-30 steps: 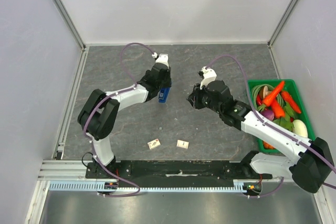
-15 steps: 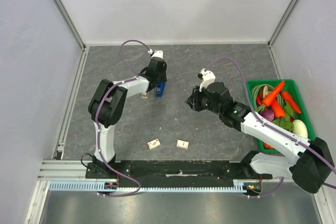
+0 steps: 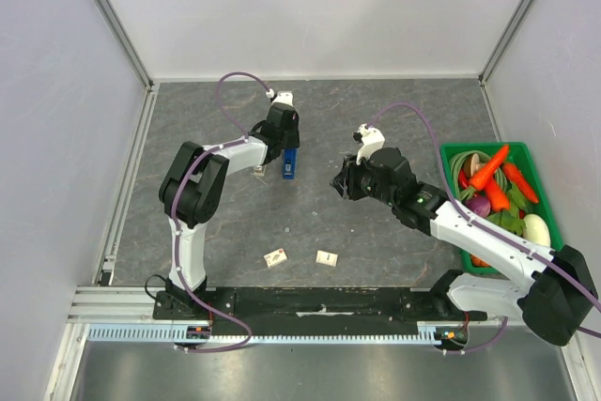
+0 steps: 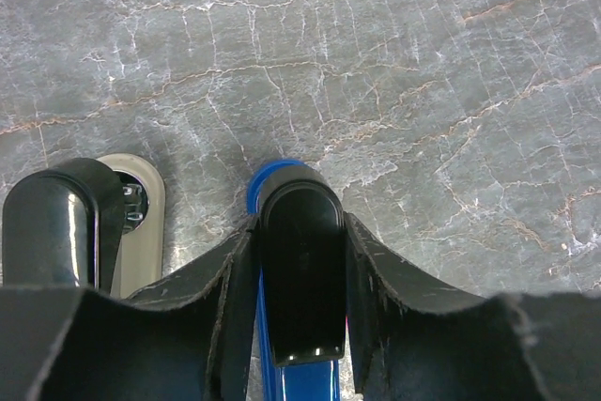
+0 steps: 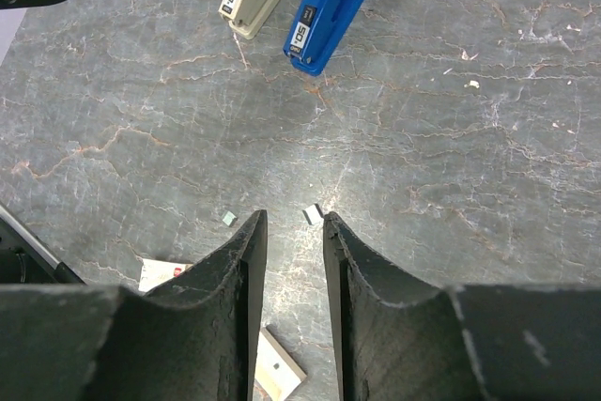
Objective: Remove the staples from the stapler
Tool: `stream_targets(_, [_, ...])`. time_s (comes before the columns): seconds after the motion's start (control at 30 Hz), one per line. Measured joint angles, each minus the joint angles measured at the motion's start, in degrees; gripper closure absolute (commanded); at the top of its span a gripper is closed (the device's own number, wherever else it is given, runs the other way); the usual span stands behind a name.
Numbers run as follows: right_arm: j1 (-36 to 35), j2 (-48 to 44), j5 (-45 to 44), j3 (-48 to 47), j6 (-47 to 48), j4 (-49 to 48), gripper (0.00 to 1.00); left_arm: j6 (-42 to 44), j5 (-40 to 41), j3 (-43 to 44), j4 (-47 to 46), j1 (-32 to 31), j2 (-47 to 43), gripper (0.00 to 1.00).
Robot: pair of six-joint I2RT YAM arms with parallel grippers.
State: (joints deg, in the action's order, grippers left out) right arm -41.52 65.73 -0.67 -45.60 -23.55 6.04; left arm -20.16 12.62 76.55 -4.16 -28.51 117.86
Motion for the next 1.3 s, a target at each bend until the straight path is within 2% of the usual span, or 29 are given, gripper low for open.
stream_targets(0.2, [0.0, -0.1, 0.0, 0.0, -0.2, 0.2, 0.55, 0.0, -0.8, 0.0, 0.0, 0.0, 0.0, 0.52])
stream_targets(0.37, [0.0, -1.1, 0.0, -0.1, -0.2, 2.0, 0.45, 0.1, -1.2, -0.1, 0.3, 0.0, -1.2, 0.5])
stream_targets(0.6, [0.0, -2.1, -0.7, -0.5, 0.7, 4.4, 0.38, 0.0, -1.9, -4.3, 1.0, -0.2, -10.8, 0.49])
stream_targets(0.87, [0.0, -2.1, -0.5, -0.5, 2.3, 9.0, 0.37, -0.5, -2.7, -15.7, 2.2, -2.4, -27.1, 0.49])
stream_targets(1.17, [-0.2, 0.1, 4.3, 0.3, 2.6, 10.3, 0.37, -6.1, -3.6, -33.9, 5.9, -12.7, -44.2, 0.53])
stream_targets(1.3, [-2.1, 3.8, 6.0, 0.3, 2.5, 10.6, 0.37, -10.2, -2.7, -41.9, 7.5, -14.1, -51.0, 0.53])
